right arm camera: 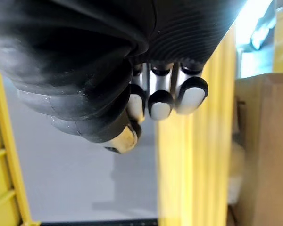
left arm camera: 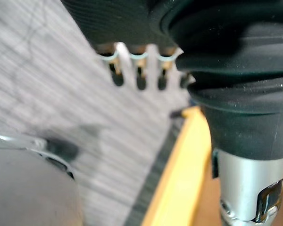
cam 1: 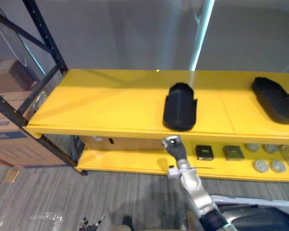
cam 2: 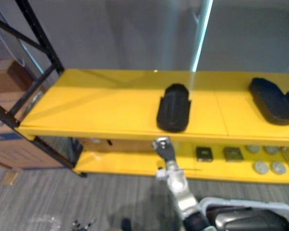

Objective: Walk over and take plastic housings, then place them on the shelf

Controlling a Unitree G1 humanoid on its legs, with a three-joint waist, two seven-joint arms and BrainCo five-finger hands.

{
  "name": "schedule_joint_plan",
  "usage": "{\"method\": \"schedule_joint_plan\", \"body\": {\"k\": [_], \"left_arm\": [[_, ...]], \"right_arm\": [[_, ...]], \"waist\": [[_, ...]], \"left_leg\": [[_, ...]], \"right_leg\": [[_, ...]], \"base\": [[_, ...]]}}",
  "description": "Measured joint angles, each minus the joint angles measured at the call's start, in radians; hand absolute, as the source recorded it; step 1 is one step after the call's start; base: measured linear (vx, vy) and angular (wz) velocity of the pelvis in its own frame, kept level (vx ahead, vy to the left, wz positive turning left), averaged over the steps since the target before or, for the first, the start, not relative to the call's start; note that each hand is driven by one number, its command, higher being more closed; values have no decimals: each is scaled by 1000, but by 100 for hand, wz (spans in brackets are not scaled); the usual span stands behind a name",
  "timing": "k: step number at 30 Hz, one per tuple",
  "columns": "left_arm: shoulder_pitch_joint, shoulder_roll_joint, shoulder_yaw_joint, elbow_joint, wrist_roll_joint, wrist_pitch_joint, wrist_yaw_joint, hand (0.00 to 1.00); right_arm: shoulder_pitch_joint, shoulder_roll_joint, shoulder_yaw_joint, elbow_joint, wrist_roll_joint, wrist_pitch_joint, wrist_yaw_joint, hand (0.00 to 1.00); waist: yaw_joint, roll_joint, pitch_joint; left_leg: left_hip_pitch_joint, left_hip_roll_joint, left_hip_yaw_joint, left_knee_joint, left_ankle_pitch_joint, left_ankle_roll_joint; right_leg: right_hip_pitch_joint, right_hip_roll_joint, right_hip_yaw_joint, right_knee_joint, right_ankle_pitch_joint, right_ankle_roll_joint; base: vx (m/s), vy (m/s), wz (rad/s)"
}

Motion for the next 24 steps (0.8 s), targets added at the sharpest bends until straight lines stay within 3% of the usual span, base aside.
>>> {"method": "schedule_joint_plan", "body": {"k": [4, 10, 14, 19, 24], "left_arm": [[-34, 19, -14, 2, -12, -2, -13, 0], [-41, 35, -39, 4, -16, -6, -15, 0], [-42, 35, -47, 3, -16, -8, -15, 0], [-42, 35, -51, 3, -16, -8, -15, 0], [-42, 40, -65, 2, -17, -9, -15, 0]], "right_arm": [[-40, -12, -36, -110, -16, 0, -14, 100], [-62, -20, -39, -191, -37, -1, -19, 100], [-96, -34, -39, -216, -56, 1, -50, 100], [-101, -46, -50, -211, -55, 41, -82, 100], [-121, -47, -87, -201, -55, 48, -83, 100]], "waist": [[-2, -1, 77], [-2, -2, 98], [-1, 8, 128], [0, 12, 133], [0, 14, 135]], "left_leg": [[-28, 2, -2, 0, 14, 5], [-28, -1, -1, 4, 12, 7], [-50, 6, -1, 87, -24, 9], [-60, 8, -2, 95, -27, 10], [-61, 7, -2, 103, -30, 12]], "right_leg": [[-39, -4, 2, 31, -2, -3], [-63, -16, 8, 82, -31, -2], [-63, -21, 18, 112, -48, -2], [-76, -27, 18, 132, -58, -2], [-80, -33, 18, 147, -66, -1]], "base": [[-44, 14, 3], [0, 0, 0], [-2, -10, -4], [1, 2, 1], [0, 0, 0]]}}
